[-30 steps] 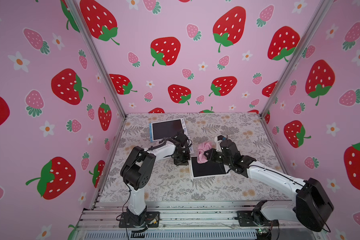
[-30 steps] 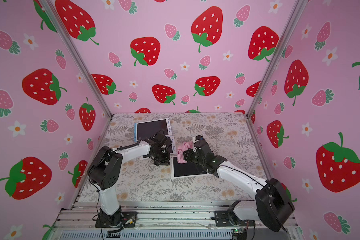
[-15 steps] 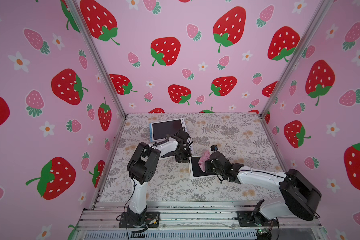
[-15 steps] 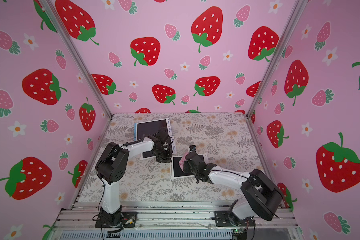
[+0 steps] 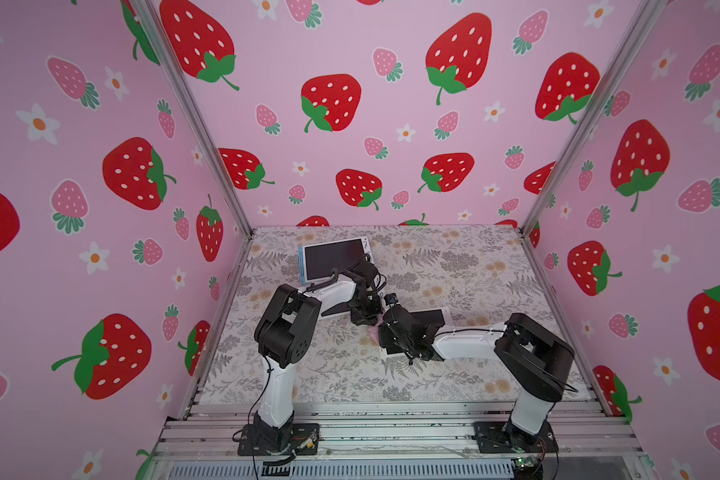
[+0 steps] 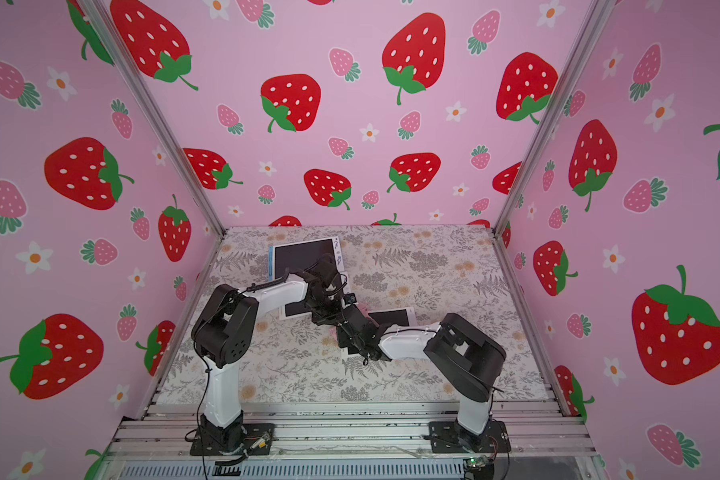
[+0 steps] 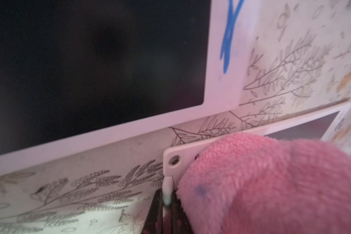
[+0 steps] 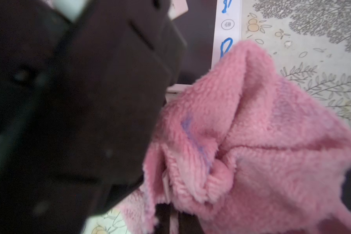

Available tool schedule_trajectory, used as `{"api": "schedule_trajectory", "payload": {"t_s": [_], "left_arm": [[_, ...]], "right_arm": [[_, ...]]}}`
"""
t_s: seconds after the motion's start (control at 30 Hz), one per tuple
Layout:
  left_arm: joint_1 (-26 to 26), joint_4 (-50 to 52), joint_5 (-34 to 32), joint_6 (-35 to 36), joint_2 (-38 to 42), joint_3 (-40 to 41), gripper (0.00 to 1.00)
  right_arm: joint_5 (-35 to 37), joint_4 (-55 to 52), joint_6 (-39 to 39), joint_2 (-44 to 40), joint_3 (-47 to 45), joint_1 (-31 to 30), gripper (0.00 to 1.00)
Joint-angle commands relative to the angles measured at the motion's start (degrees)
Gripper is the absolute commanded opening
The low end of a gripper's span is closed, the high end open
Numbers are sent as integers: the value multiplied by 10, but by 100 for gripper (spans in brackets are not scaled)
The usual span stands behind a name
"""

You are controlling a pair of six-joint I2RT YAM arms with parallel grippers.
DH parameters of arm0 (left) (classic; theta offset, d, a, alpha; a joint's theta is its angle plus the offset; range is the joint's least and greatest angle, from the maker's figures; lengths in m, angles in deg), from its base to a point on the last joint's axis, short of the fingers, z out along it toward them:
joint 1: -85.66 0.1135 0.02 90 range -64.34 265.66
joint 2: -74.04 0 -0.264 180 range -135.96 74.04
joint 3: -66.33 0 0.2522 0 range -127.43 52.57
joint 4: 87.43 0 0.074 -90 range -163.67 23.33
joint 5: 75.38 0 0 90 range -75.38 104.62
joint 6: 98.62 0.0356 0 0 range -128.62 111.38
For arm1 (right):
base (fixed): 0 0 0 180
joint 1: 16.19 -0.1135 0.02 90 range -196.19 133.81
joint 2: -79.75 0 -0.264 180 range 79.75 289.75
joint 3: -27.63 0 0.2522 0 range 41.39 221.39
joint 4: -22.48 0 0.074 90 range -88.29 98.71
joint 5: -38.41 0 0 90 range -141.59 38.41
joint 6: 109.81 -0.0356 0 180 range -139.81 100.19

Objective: Wipe the drawing tablet
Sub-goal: Wipe the dirt from the drawing tablet.

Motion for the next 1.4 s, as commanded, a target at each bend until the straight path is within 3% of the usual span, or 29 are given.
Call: {"api": "schedule_trajectory", "payload": {"t_s": [0.0,0.3,0.5,0.63,0.8,0.93,1.0,1.17,1.37], "left_arm": [[2,11,3,-7,-26,6,8],[4,13,-1,-9,-30,4,7],[5,12,0,-8,-35,0,7],[5,12,2,-8,-36,1,7],[4,12,3,-3,-34,1,7],[4,13,3,0,-32,2,7],[4,14,3,2,-31,3,7],[4,14,3,4,-30,8,7],[4,12,6,4,-32,16,7]], "right_arm": [[-44,0,-15,26,12,-6,0],[-137,-93,-46,-5,-5,-12,0],[-216,-135,-34,-54,-20,-36,0],[-225,-153,-37,-124,-47,-27,0],[-167,-178,-60,-275,-104,24,0],[-58,-178,-63,-352,-144,71,0],[-2,-144,-44,-343,-154,72,0],[71,-77,-2,-210,-117,42,0],[87,-12,17,-53,-55,-3,0]]}}
